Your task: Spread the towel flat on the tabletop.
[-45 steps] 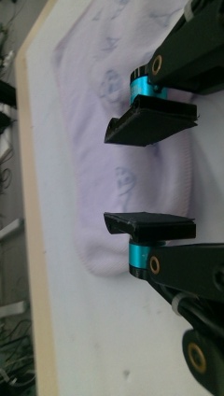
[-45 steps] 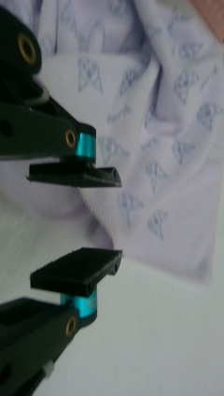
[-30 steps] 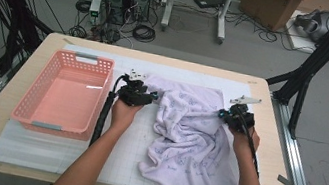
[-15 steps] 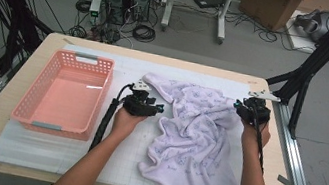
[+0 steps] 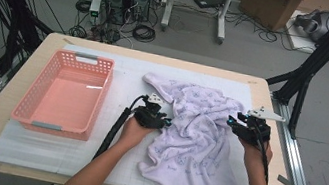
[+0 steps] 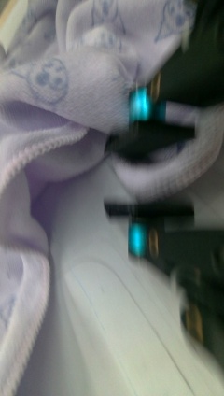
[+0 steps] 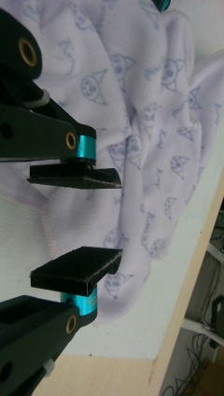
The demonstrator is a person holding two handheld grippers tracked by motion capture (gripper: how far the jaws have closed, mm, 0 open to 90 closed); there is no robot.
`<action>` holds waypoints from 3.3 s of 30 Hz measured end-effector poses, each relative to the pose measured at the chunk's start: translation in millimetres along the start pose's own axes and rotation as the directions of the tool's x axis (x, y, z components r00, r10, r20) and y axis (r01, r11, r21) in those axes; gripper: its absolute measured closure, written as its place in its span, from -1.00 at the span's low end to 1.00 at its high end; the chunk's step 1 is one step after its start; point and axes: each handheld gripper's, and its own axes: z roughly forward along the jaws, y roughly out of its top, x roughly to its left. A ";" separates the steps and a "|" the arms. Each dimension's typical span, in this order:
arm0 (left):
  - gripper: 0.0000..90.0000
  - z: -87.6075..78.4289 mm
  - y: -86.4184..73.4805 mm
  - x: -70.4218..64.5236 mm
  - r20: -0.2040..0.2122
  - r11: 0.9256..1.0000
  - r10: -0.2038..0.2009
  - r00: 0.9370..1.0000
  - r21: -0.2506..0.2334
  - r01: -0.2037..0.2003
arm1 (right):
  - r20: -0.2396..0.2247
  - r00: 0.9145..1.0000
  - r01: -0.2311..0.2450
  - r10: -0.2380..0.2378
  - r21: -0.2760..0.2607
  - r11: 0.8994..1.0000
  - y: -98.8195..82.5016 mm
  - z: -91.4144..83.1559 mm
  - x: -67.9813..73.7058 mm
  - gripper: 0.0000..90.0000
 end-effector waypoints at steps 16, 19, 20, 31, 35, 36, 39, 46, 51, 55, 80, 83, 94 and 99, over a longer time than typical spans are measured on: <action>0.67 -44.2 -6.0 50.7 -0.200 0.967 -0.202 0.959 -0.193 0.164 | -0.080 0.996 -0.016 0.026 0.116 0.993 -19.0 36.6 21.6 0.21; 0.30 -42.5 -6.6 50.1 -0.174 0.969 -0.203 0.964 -0.180 0.172 | -0.083 0.996 -0.011 0.024 0.147 0.989 -19.4 49.1 25.6 0.20; 0.27 -42.1 -6.6 49.1 -0.177 0.970 -0.198 0.964 -0.175 0.167 | -0.090 0.996 -0.014 0.028 0.151 0.988 -19.4 52.9 26.5 0.19; 0.12 -45.3 -10.4 44.3 -0.152 0.977 -0.154 0.976 -0.170 0.127 | 0.035 0.999 0.030 -0.036 0.169 0.985 -13.7 64.1 14.3 0.85; 0.07 -44.4 -12.6 41.8 -0.134 0.980 -0.145 0.980 -0.155 0.124 | 0.251 0.967 -0.001 -0.034 0.138 0.990 -14.3 59.3 6.0 0.74; 0.07 -44.4 -12.7 41.4 -0.120 0.979 -0.150 0.981 -0.158 0.130 | 0.253 0.967 -0.008 -0.028 0.140 0.990 -14.5 59.2 5.6 0.66; 0.06 -42.7 -13.4 37.9 -0.072 0.982 -0.132 0.989 -0.147 0.120 | 0.210 0.978 -0.035 0.011 0.108 0.994 -15.2 53.4 3.5 0.48; -0.04 -39.5 -18.6 24.7 -0.012 0.990 -0.085 0.996 -0.111 0.084 | 0.054 0.996 -0.074 0.073 0.029 0.997 -18.1 21.8 -1.8 0.31; -0.11 -38.9 -28.8 12.4 -0.032 0.999 -0.037 0.999 -0.021 0.036 | -0.018 0.999 -0.046 0.046 0.048 0.998 -29.4 1.1 0.8 0.16; -0.14 -39.2 -30.8 2.4 -0.026 1.000 -0.010 1.000 -0.010 0.010 | -0.006 0.999 -0.037 0.037 0.078 0.996 -45.7 -5.8 1.1 0.15; 0.85 -56.0 -33.0 35.5 -0.307 0.989 -0.082 0.948 -0.139 0.040 | -0.139 0.990 0.006 0.016 0.156 0.988 -58.1 9.3 27.2 0.42; 0.85 -55.8 -32.8 36.4 -0.302 0.990 -0.081 0.950 -0.133 0.042 | -0.146 0.989 0.008 0.015 0.158 0.987 -57.1 9.8 24.4 0.83; 0.02 -67.5 -41.6 20.5 -0.093 0.995 -0.036 0.995 -0.101 0.027 | 0.024 1.000 -0.021 0.019 0.082 0.996 -58.3 -9.3 16.7 0.50; 0.01 -82.6 -52.0 6.4 -0.048 0.995 0.012 0.999 -0.098 -0.017 | -0.013 1.000 -0.027 0.028 0.069 0.997 -64.3 -28.2 14.4 0.42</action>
